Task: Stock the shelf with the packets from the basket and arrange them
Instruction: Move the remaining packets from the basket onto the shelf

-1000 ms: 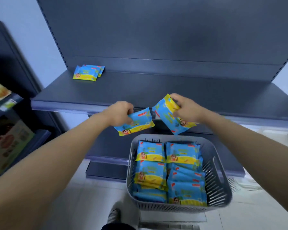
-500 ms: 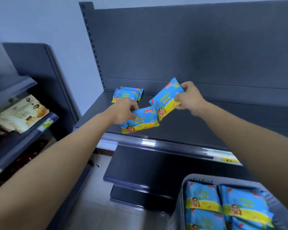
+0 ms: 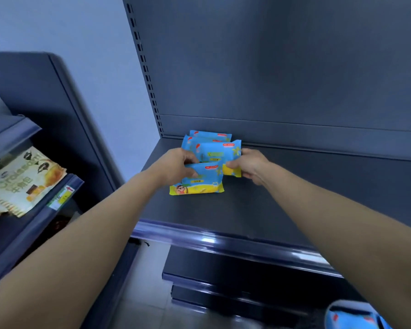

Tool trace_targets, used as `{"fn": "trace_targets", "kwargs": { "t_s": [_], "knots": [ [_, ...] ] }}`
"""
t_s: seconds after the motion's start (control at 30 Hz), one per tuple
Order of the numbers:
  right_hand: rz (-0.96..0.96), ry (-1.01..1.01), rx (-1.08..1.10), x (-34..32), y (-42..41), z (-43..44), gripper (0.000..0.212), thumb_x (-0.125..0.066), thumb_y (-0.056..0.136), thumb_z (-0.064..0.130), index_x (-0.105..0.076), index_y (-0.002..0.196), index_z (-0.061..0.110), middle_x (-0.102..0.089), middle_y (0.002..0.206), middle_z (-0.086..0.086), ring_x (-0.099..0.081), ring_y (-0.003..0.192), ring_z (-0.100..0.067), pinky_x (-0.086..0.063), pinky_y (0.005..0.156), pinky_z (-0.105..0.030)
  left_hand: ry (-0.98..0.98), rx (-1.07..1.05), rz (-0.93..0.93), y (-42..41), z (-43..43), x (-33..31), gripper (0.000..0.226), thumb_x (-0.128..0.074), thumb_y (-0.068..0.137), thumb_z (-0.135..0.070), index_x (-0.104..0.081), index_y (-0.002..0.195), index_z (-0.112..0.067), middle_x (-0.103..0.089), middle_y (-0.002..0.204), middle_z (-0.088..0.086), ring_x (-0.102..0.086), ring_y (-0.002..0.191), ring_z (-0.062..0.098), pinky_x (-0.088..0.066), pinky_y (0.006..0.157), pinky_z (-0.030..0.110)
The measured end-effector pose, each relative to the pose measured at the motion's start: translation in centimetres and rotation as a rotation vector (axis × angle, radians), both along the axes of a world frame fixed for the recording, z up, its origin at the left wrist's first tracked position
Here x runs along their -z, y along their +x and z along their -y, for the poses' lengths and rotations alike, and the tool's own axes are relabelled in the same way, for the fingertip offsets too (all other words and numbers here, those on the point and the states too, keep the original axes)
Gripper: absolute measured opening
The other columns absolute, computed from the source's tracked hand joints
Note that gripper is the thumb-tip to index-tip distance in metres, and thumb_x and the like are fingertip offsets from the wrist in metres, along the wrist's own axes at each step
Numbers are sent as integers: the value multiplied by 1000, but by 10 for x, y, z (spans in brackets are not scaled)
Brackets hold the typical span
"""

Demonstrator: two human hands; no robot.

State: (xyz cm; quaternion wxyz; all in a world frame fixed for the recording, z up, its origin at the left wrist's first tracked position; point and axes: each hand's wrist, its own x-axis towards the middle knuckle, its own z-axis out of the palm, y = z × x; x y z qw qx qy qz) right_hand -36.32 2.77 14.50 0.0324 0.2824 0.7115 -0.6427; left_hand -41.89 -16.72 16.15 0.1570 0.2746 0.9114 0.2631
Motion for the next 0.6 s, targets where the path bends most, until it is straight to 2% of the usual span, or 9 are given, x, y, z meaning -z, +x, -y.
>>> {"fn": "trace_targets", "kwargs": {
  "t_s": [0.07, 0.17, 0.3, 0.4, 0.5, 0.6],
  "knots": [
    [11, 32, -28, 9, -9, 0, 29, -68, 82, -1, -64, 105, 17, -65, 93, 5, -56, 66, -1, -37, 51, -14, -17, 22, -26, -9, -2, 3, 25, -70, 80, -10, -65, 104, -15, -60, 103, 1, -54, 90, 15, -38, 75, 21],
    [-5, 158, -58, 19, -23, 0, 28, -73, 78, 2, -67, 103, 12, -69, 100, 1, -61, 73, -8, -45, 59, -17, -76, 98, -86, -17, -6, 8, 41, -73, 77, -12, -59, 115, -13, -53, 102, -3, -49, 90, 14, -35, 74, 20],
    [23, 165, -23, 26, -39, -1, 15, -70, 80, -1, -65, 87, 11, -70, 101, -7, -66, 80, -16, -55, 67, -25, -90, 90, -86, -31, -11, 15, 49, -72, 78, -13, -55, 124, -12, -54, 117, 3, -52, 106, 20, -43, 85, 27],
    [34, 152, 3, 26, -46, -5, 17, -68, 82, -2, -58, 75, 11, -68, 102, -13, -66, 83, -19, -56, 63, -23, -99, 92, -144, -46, -19, 18, 52, -70, 80, -16, -52, 129, -14, -50, 126, 6, -46, 118, 24, -41, 97, 35],
    [11, 195, 47, 26, -44, -13, 14, -62, 84, -6, -58, 92, 6, -62, 102, -14, -63, 85, -21, -58, 72, -30, -174, 121, -254, -56, -26, 24, 55, -68, 83, -20, -48, 134, -18, -44, 134, 6, -34, 127, 25, -28, 107, 35],
    [-7, 475, -3, 22, -34, -22, 27, -61, 86, 5, -60, 113, 4, -63, 102, -9, -60, 90, -22, -53, 86, -35, -244, 120, -349, -59, -33, 25, 54, -64, 84, -25, -46, 135, -23, -39, 137, 5, -31, 127, 26, -22, 105, 35]
  ]
}}
